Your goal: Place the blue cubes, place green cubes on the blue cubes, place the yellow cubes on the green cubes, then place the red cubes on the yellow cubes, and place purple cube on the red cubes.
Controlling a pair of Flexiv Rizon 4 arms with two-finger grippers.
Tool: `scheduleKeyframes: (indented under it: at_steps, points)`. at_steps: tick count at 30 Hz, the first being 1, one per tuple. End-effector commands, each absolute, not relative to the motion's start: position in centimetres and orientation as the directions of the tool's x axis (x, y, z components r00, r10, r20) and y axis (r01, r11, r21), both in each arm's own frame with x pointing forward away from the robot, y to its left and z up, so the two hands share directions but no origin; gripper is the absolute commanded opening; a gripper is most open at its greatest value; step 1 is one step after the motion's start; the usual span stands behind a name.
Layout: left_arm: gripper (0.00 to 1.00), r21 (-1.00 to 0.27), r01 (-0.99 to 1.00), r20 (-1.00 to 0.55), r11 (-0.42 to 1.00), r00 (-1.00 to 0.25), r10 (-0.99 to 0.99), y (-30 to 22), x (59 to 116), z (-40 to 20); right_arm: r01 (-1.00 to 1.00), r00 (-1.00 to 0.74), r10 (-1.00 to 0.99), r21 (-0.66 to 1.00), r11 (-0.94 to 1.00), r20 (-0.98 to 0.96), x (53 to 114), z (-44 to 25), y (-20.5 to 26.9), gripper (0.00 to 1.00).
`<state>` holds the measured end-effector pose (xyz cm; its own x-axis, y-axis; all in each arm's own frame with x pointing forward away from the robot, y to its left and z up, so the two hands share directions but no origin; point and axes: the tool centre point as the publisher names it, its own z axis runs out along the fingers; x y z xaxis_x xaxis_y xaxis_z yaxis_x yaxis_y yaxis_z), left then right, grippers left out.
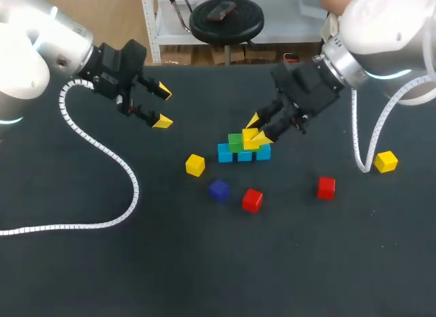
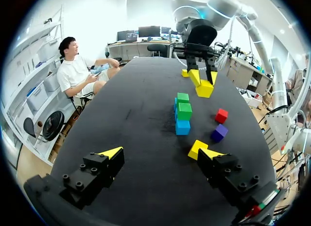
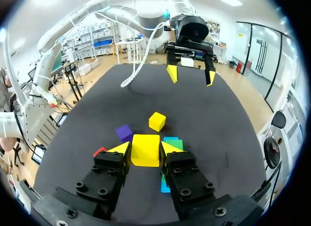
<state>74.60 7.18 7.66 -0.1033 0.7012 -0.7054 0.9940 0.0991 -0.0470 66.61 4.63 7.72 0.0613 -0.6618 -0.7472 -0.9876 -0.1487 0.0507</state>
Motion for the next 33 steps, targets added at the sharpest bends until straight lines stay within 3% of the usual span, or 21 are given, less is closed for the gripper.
scheduleKeyframes:
  at_steps: [1,15,33]
  points:
    - [1.0,-0.05,0.994,-0.704,0.095,-0.103,0.703,7.2,74.8,7.6,-0.988,0.055,-0.663,0.057,-0.146,-0.746,66.9,7.3,4.7,0.0]
    - [1.0,-0.05,0.994,-0.704,0.095,-0.103,0.703,7.2,74.8,7.6,-0.997,0.005,-0.68,0.046,-0.058,-0.733,66.9,7.5,4.3,0.0]
    - [1.0,-0.05,0.994,-0.704,0.095,-0.103,0.703,7.2,74.8,7.6,-0.993,0.041,-0.667,0.046,-0.112,-0.744,68.4,6.8,5.1,0.0]
